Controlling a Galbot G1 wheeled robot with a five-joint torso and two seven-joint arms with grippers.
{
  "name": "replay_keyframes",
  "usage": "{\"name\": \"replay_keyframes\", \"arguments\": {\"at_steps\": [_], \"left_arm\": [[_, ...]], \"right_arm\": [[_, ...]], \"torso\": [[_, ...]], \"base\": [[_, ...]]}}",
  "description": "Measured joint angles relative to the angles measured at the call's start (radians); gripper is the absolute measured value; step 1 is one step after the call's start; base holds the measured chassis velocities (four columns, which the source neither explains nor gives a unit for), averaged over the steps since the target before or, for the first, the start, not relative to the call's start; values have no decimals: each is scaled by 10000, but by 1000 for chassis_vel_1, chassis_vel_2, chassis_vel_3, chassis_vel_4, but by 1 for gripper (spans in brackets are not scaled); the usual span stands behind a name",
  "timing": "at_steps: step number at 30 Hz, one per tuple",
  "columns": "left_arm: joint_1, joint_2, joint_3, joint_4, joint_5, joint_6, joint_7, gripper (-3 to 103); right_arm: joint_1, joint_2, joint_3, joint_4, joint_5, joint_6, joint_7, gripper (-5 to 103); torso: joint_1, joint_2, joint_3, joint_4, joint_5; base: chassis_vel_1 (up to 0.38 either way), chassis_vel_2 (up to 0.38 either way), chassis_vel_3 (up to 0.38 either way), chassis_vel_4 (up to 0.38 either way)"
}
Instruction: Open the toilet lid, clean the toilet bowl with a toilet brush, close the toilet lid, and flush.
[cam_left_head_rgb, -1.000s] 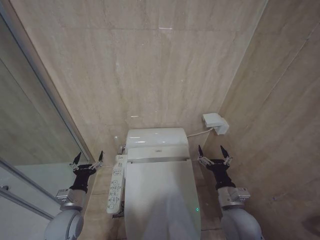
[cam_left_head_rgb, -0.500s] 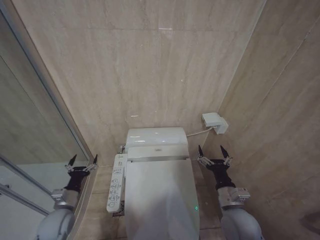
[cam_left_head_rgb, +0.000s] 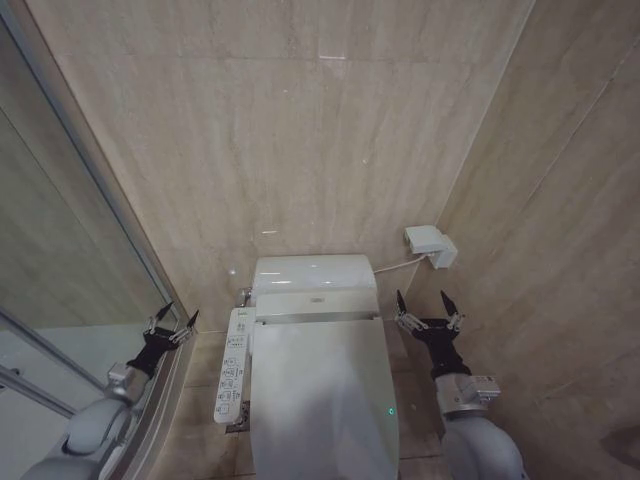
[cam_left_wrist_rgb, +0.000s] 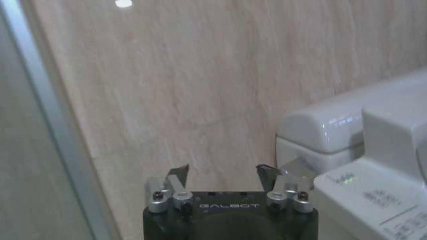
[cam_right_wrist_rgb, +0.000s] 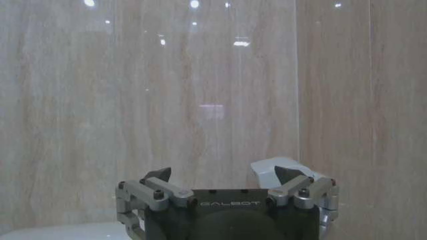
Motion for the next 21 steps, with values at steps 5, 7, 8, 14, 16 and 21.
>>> {"name": "replay_keyframes", "arguments": {"at_steps": [5, 7, 8, 14, 16, 21], "left_arm": [[-999, 244, 715, 933, 12, -359, 329, 58], [-1298, 270, 924, 1223, 15, -475, 445, 58], [-1558, 271, 1122, 1481, 19, -562, 535, 58], [-2320, -139, 1354, 2029, -168, -562, 114, 32], [-2479, -263, 1354, 2122, -252, -464, -159, 32], [-3272, -647, 1473, 2638, -1070, 7, -778, 5]], "right_arm": [[0, 0, 0, 0, 1, 0, 0, 100], [0, 0, -1, 1, 0, 0, 0, 100], [0, 0, -1, 0, 0, 0, 0, 100], [0, 0, 0, 0, 0, 0, -1, 100], [0, 0, 0, 1, 0, 0, -1, 100], [0, 0, 0, 1, 1, 0, 0, 100]], "torso": [[0, 0, 0, 2, 3], [0, 0, 0, 1, 3], [1, 0, 0, 1, 3], [0, 0, 0, 3, 2], [0, 0, 0, 3, 2], [1, 0, 0, 0, 2]], "base": [[0, 0, 0, 0], [0, 0, 0, 0], [0, 0, 0, 0], [0, 0, 0, 0], [0, 0, 0, 0], [0, 0, 0, 0]]}}
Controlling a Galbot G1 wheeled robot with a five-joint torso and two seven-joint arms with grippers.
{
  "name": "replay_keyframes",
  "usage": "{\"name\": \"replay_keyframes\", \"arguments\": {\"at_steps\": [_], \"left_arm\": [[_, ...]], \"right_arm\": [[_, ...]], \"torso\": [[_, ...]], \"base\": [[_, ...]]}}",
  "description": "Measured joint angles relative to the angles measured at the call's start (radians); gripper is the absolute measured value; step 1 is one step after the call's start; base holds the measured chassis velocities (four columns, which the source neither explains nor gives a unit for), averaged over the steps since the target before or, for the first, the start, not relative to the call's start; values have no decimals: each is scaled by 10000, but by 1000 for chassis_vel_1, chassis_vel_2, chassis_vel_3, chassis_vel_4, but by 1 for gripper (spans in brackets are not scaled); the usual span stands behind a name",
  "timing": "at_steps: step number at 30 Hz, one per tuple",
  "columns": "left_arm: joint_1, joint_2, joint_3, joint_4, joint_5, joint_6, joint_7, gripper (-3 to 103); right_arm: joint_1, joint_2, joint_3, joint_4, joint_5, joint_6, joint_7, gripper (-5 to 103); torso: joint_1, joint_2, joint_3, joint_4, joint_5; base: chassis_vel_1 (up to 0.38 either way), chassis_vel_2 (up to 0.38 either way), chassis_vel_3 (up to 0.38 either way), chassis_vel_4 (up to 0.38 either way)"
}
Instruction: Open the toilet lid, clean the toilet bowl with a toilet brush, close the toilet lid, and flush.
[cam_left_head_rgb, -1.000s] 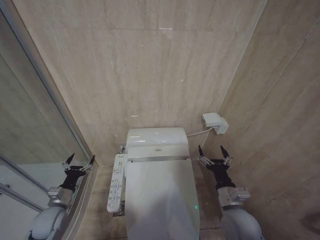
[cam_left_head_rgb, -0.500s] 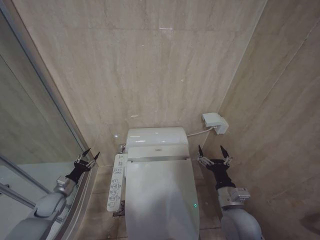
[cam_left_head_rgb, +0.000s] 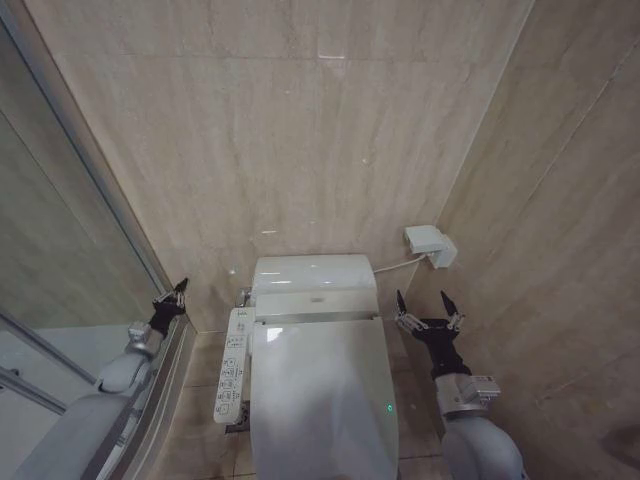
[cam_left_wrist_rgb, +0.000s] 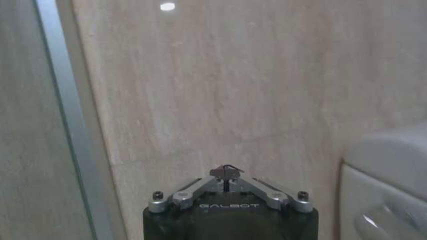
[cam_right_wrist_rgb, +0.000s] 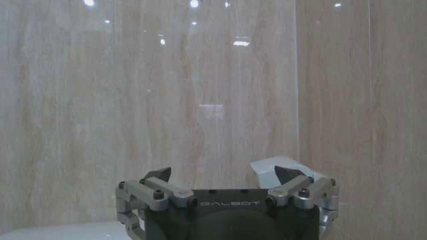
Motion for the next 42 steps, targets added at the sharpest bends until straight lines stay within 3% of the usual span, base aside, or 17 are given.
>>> {"name": "replay_keyframes", "arguments": {"at_steps": [13, 34, 42], "left_arm": [[-1263, -191, 712, 1526, 208, -215, 978, 0], [-2992, -936, 1856, 3255, 248, -394, 1569, 0], [-3003, -1041, 2154, 3644, 741, -598, 1999, 0]], "right_arm": [[0, 0, 0, 0, 0, 0, 0, 100], [0, 0, 0, 0, -1, 0, 0, 100], [0, -1, 0, 0, 0, 0, 0, 100]], "torso": [[-1, 0, -1, 3, 1], [-1, 0, -1, 0, 2], [-1, 0, -1, 1, -1]], "base": [[0, 0, 0, 0], [0, 0, 0, 0], [0, 0, 0, 0]]}}
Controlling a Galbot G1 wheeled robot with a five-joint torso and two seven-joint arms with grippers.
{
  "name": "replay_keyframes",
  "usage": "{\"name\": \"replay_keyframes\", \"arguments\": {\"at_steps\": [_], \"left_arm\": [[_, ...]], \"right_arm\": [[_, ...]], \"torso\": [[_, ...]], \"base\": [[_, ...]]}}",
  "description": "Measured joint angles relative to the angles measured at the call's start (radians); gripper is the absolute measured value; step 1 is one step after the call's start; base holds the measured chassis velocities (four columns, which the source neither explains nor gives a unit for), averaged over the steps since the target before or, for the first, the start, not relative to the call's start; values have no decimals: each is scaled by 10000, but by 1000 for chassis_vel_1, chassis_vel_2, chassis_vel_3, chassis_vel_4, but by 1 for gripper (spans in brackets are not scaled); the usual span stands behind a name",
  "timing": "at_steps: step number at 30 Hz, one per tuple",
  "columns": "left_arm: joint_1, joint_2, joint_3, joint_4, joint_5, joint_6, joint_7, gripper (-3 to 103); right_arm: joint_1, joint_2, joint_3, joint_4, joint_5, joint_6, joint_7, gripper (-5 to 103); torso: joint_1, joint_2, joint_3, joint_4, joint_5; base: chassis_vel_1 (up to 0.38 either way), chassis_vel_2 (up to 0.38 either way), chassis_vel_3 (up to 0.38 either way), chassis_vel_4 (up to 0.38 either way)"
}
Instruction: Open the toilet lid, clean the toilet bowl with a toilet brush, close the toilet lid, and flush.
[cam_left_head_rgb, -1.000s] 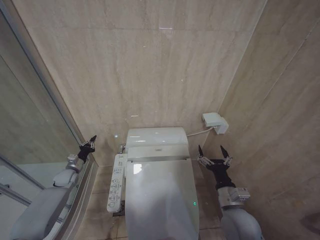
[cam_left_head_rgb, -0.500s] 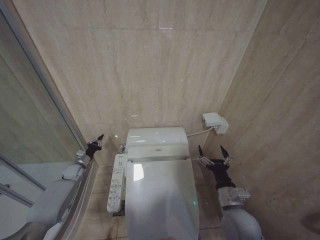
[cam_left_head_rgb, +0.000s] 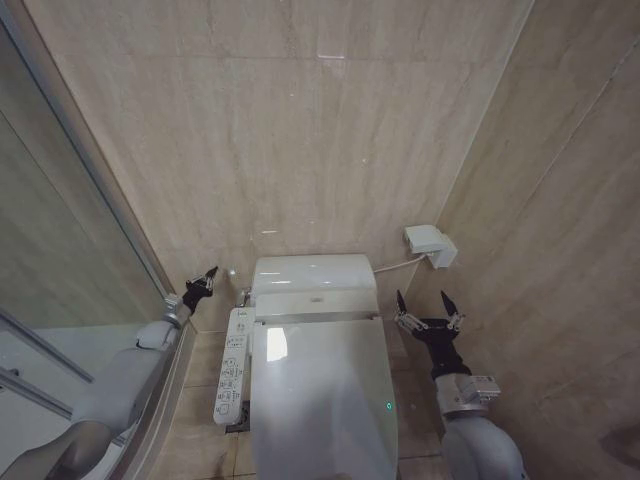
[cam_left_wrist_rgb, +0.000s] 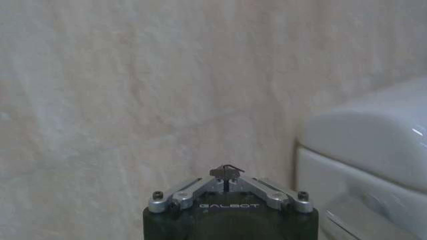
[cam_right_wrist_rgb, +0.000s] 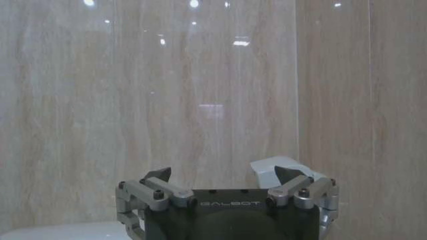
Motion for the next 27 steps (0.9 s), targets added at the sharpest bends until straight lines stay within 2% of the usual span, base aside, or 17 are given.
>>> {"name": "replay_keyframes", "arguments": {"at_steps": [7, 9, 10, 14, 27], "left_arm": [[186, 2, -13, -53, 659, -82, 123, 0], [260, 18, -125, -90, 1185, -163, -116, 0], [260, 18, -125, -90, 1185, -163, -116, 0], [449, 170, -384, -358, 2297, -503, -444, 0], [1373, 428, -539, -1424, 3255, -773, -618, 0]], "right_arm": [[0, 1, 0, 0, 0, 0, 0, 100], [0, 0, 0, 0, 0, 0, 0, 100], [0, 0, 0, 0, 0, 0, 0, 100], [0, 1, 0, 0, 0, 0, 0, 100], [0, 1, 0, 0, 0, 0, -1, 100]], "torso": [[0, 0, 0, 0, 0], [0, 0, 0, 0, 1], [0, 0, 0, 0, 1], [0, 0, 0, 0, 1], [-1, 1, 0, 0, 1]], "base": [[0, 0, 0, 0], [0, 0, 0, 0], [0, 0, 0, 0], [0, 0, 0, 0], [0, 0, 0, 0]]}}
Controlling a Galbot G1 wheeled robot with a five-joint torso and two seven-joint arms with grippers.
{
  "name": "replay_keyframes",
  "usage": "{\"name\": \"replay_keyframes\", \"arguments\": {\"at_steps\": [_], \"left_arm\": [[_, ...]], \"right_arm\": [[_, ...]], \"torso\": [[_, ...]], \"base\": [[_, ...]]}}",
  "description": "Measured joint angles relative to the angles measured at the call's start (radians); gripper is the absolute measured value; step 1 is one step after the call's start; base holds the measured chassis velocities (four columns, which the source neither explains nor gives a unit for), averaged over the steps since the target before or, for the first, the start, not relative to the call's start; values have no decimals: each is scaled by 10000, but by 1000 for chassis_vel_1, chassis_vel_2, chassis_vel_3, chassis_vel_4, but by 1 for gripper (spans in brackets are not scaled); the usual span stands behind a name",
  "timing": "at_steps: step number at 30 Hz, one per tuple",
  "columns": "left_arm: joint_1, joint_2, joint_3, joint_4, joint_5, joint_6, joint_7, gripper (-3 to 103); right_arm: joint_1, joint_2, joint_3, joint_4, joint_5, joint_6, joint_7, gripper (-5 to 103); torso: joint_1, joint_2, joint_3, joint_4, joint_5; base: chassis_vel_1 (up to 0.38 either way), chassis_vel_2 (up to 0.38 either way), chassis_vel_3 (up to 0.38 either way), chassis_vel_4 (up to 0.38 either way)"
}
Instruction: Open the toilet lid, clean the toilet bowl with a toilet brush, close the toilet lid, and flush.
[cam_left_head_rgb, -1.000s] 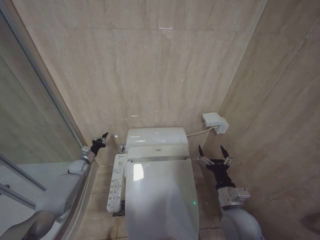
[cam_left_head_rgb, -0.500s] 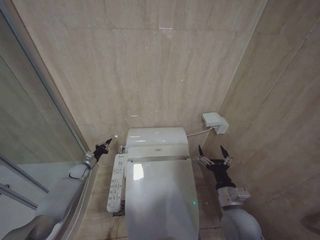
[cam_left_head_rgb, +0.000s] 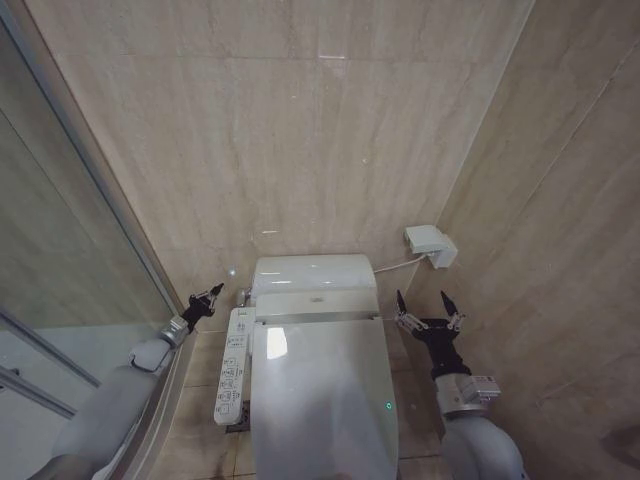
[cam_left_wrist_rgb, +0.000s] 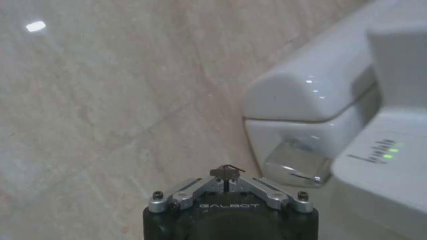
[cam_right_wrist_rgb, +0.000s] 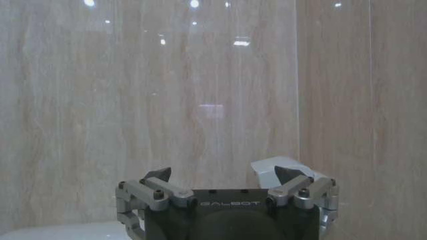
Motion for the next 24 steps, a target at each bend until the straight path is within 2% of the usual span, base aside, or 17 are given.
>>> {"name": "replay_keyframes", "arguments": {"at_steps": [17, 24], "left_arm": [[548, -77, 13, -823, 519, -17, 40, 0], [655, -121, 12, -679, 601, -23, 86, 0]], "right_arm": [[0, 0, 0, 0, 0, 0, 0, 100], [0, 0, 0, 0, 0, 0, 0, 100]], "torso": [[0, 0, 0, 0, 1], [0, 0, 0, 0, -1]], "base": [[0, 0, 0, 0], [0, 0, 0, 0]]}}
